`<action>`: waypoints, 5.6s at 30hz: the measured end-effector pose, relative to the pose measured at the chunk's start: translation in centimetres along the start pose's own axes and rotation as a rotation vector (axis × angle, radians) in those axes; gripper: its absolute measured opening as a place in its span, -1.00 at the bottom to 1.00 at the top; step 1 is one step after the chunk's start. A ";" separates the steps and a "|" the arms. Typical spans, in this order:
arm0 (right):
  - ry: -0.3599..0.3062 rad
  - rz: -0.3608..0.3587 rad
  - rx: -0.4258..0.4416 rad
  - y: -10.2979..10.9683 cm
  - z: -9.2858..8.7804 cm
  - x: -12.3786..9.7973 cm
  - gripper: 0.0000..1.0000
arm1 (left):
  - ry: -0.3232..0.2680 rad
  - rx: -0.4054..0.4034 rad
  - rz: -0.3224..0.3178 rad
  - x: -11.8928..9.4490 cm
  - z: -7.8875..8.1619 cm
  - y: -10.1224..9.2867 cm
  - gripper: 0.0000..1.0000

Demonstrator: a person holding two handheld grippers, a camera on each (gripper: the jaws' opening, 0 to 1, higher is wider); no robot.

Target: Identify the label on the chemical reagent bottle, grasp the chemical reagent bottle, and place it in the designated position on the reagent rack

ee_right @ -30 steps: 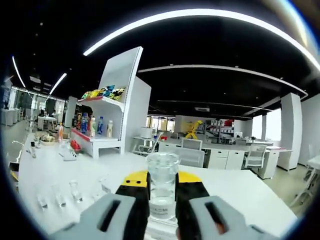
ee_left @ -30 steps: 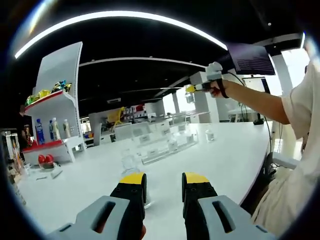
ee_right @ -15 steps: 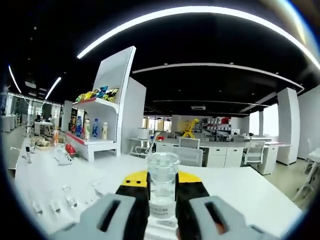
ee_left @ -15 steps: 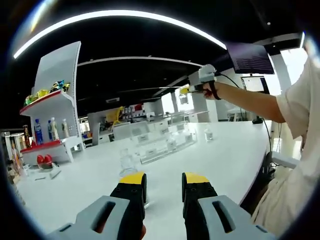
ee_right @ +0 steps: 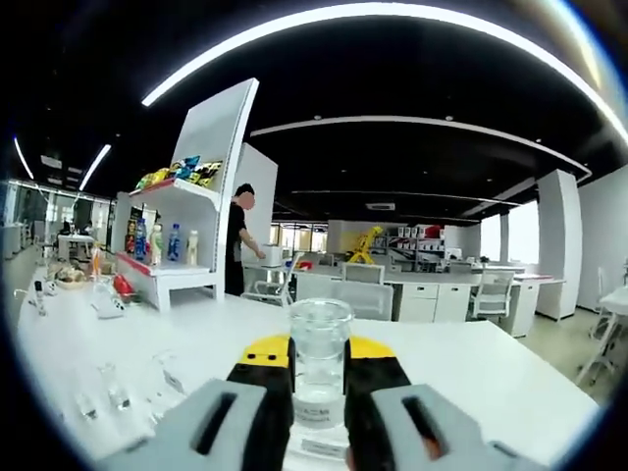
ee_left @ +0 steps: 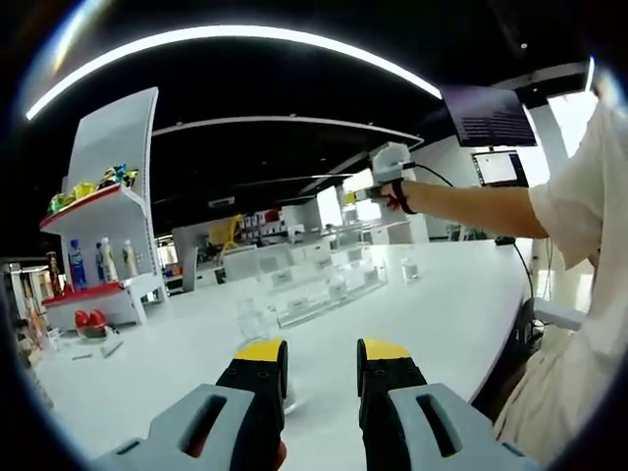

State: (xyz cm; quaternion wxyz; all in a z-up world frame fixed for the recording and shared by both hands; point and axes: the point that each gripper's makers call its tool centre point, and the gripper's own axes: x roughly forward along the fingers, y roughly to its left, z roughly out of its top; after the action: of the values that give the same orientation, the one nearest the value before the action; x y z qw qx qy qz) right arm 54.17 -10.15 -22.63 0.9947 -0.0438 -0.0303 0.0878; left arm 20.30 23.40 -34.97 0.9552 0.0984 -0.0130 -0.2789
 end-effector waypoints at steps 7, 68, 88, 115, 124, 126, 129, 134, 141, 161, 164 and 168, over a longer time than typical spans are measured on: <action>0.012 -0.026 0.017 -0.6 -1.6 1.6 -0.64 | 0.002 0.011 0.018 -0.3 0.1 0.5 -0.41; 0.088 -0.109 -0.011 -1.8 -9.6 4.2 -0.63 | 0.036 0.017 0.025 -0.1 -1.0 0.7 -0.41; 0.135 -0.102 -0.013 -1.4 -11.2 4.1 -0.63 | 0.040 0.017 0.027 0.0 -1.2 0.9 -0.41; 0.172 -0.091 0.028 -1.6 -12.6 4.1 -0.62 | 0.042 0.022 0.023 0.2 -1.1 0.6 -0.41; 0.175 -0.091 0.034 -1.7 -12.8 4.2 -0.61 | 0.042 0.022 0.022 0.2 -1.2 0.6 -0.42; 0.175 -0.084 0.027 -1.5 -12.7 4.1 -0.61 | 0.041 0.022 0.022 0.2 -1.1 0.6 -0.42; 0.183 -0.076 0.030 -1.3 -12.8 3.8 -0.60 | 0.041 0.021 0.021 0.2 -1.2 0.5 -0.42; 0.179 -0.078 0.055 -1.7 -12.9 3.7 -0.60 | 0.045 0.017 0.020 0.2 -1.3 0.6 -0.42; 0.186 -0.050 0.061 -1.0 -12.8 3.3 -0.50 | 0.046 0.019 0.015 0.2 -1.3 0.5 -0.42; 0.167 -0.024 0.064 -1.3 -10.4 2.1 -0.33 | 0.039 0.021 0.019 0.2 -1.1 0.3 -0.41; 0.159 -0.028 0.056 -1.5 -9.7 1.6 -0.32 | 0.036 0.026 0.009 0.2 -1.0 0.0 -0.41; 0.129 -0.041 0.052 -1.7 -8.5 0.7 -0.33 | 0.028 0.027 0.009 0.1 -0.7 0.0 -0.41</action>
State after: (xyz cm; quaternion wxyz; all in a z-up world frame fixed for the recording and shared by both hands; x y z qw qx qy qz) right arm 55.69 -12.34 -30.88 0.9970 -0.0231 0.0354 0.0654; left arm 20.43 23.45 -35.70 0.9551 0.1152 -0.0041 -0.2730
